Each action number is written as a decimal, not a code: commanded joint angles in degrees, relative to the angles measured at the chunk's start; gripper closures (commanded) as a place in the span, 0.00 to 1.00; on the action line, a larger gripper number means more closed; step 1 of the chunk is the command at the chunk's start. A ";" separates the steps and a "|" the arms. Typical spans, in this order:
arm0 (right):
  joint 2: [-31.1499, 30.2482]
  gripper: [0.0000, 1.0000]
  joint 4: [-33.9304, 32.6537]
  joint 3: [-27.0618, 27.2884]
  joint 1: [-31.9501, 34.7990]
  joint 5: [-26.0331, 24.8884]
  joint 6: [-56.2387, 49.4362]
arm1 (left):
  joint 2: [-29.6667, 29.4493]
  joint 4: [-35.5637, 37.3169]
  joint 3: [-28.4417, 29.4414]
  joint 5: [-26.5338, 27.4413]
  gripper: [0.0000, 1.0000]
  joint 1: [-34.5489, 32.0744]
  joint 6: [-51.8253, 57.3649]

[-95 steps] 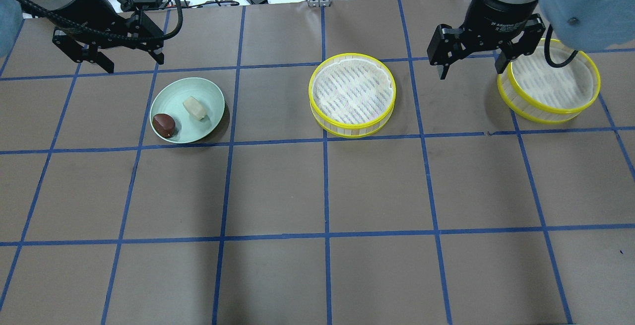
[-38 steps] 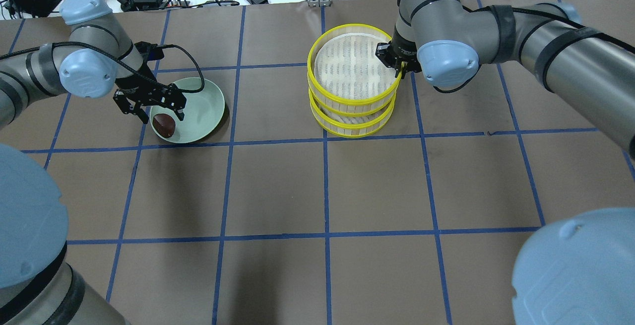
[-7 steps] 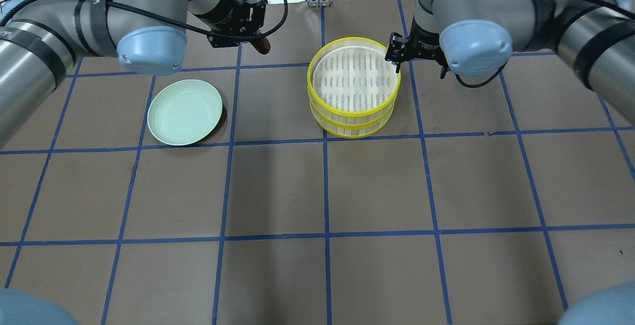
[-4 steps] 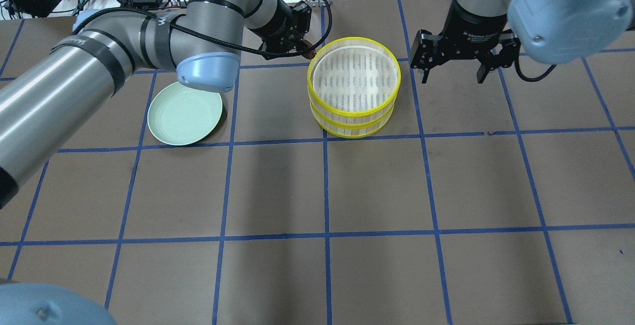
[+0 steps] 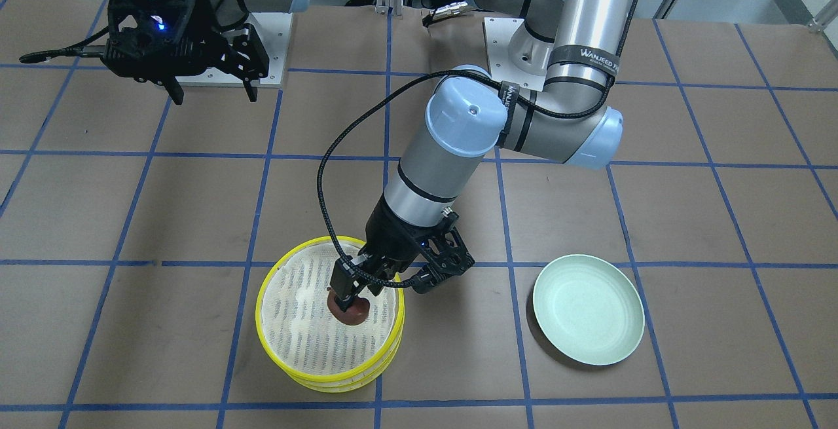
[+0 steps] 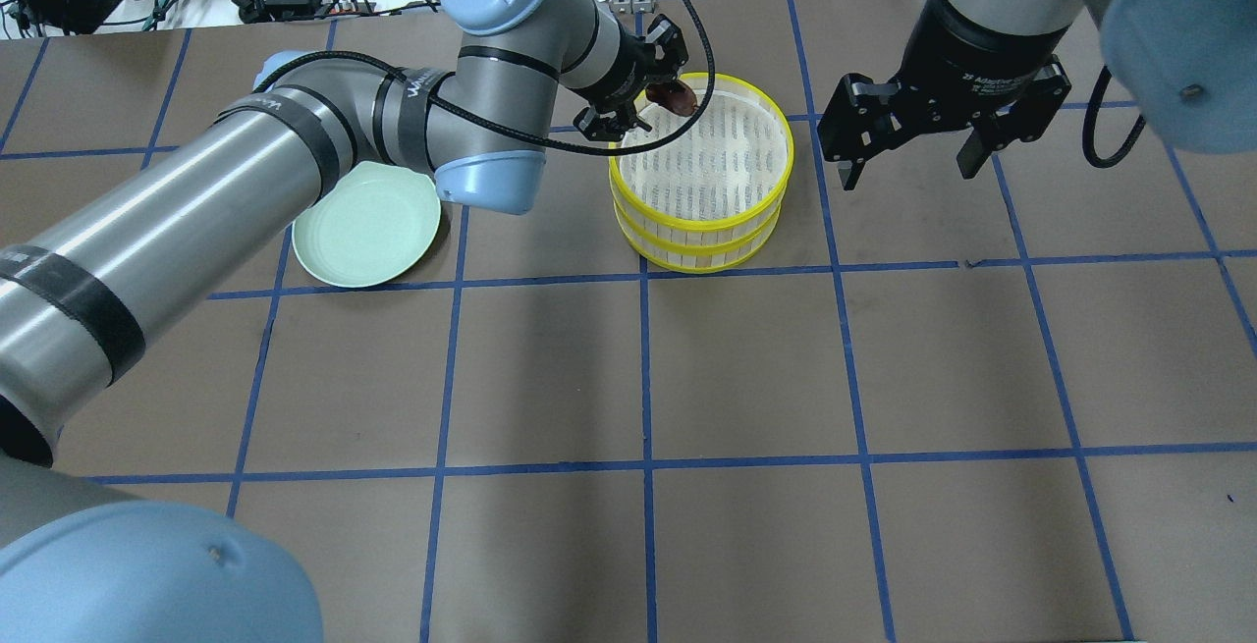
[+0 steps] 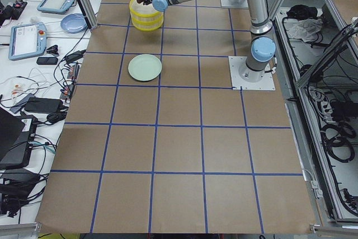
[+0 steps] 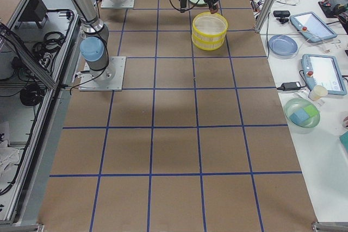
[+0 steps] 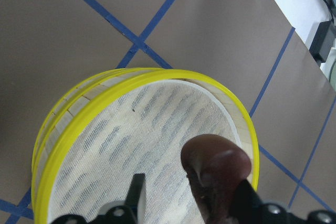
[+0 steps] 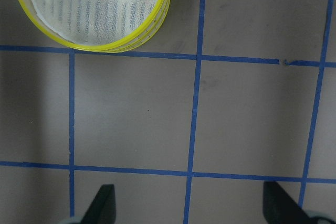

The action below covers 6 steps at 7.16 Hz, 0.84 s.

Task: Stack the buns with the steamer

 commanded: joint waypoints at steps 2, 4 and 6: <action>0.18 0.00 0.12 0.08 0.08 0.06 0.01 | -0.20 0.56 0.08 -0.12 0.00 -0.42 -0.40; 0.54 0.00 0.03 0.09 0.17 0.06 0.18 | 0.07 0.56 0.17 -0.04 0.00 -0.42 -0.40; 0.62 0.00 -0.14 0.17 0.08 0.06 0.36 | 1.99 -1.44 0.70 0.23 0.00 0.11 5.88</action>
